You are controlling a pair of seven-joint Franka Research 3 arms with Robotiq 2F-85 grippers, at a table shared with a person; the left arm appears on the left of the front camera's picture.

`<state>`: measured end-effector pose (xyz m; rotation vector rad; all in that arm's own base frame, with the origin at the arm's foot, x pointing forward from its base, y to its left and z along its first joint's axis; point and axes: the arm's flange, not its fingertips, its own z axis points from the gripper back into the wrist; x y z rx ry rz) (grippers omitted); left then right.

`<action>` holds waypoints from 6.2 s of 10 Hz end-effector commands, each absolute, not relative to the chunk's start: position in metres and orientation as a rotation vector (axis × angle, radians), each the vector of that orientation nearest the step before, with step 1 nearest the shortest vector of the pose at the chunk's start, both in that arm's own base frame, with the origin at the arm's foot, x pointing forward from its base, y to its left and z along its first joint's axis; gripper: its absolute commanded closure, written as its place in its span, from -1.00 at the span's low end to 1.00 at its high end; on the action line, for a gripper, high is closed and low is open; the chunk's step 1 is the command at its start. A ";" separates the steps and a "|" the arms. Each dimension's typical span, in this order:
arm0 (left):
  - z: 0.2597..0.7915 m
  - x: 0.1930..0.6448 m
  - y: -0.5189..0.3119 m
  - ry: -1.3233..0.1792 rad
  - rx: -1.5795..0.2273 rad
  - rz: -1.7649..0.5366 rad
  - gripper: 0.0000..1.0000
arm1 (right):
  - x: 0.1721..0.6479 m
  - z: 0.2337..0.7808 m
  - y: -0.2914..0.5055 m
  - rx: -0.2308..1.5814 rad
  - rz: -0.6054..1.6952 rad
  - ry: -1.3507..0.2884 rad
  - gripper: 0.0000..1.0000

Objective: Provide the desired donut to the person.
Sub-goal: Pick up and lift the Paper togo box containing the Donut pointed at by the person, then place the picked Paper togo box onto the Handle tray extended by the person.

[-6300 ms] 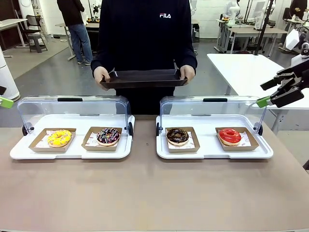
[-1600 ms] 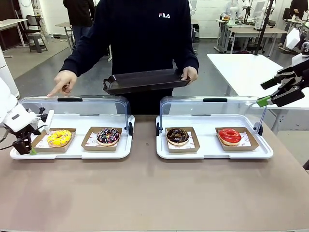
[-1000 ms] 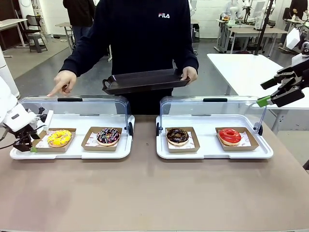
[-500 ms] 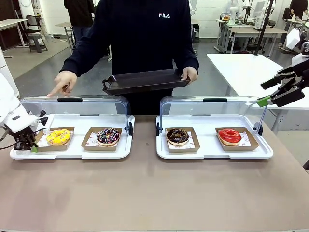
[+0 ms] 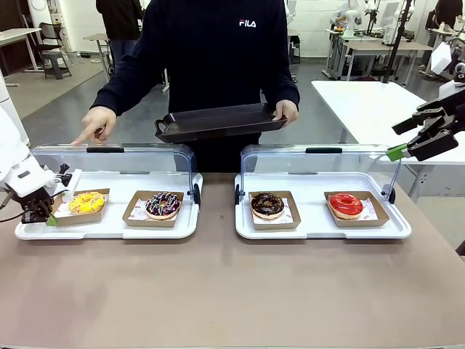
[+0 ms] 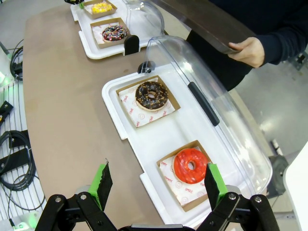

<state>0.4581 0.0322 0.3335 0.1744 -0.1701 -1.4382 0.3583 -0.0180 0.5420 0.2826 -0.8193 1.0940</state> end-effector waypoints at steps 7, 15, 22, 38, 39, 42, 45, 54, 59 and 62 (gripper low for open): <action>0.393 0.356 0.058 -0.356 0.123 -1.426 1.00 | 0.358 0.540 -0.017 0.306 1.103 -0.836 -1.00; 0.506 0.262 0.079 -0.302 0.048 -1.379 1.00 | 0.358 0.540 -0.017 0.306 1.103 -0.836 -1.00; 0.525 0.281 0.097 -0.415 0.009 -1.376 1.00 | 0.358 0.540 -0.017 0.306 1.103 -0.836 -1.00; 0.525 0.281 0.097 -0.415 0.009 -1.376 1.00 | 0.358 0.540 -0.017 0.306 1.103 -0.836 -1.00; 0.525 0.281 0.097 -0.415 0.009 -1.376 1.00 | 0.358 0.540 -0.017 0.306 1.103 -0.836 -1.00; 0.525 0.277 0.096 -0.402 0.004 -1.385 0.98 | 0.358 0.540 -0.017 0.306 1.103 -0.836 -1.00; 0.634 0.323 0.013 -0.340 0.169 -1.392 0.98 | 0.358 0.540 -0.017 0.306 1.103 -0.836 -1.00; 0.616 0.490 -0.210 -0.249 0.252 -1.646 0.98 | 0.358 0.540 -0.017 0.306 1.103 -0.836 -1.00; 0.574 0.512 -0.250 -0.214 0.287 -1.798 0.98 | 0.358 0.540 -0.017 0.306 1.103 -0.836 -1.00; 0.559 0.531 -0.247 -0.241 0.284 -1.776 0.98 | 0.358 0.540 -0.017 0.306 1.103 -0.836 -1.00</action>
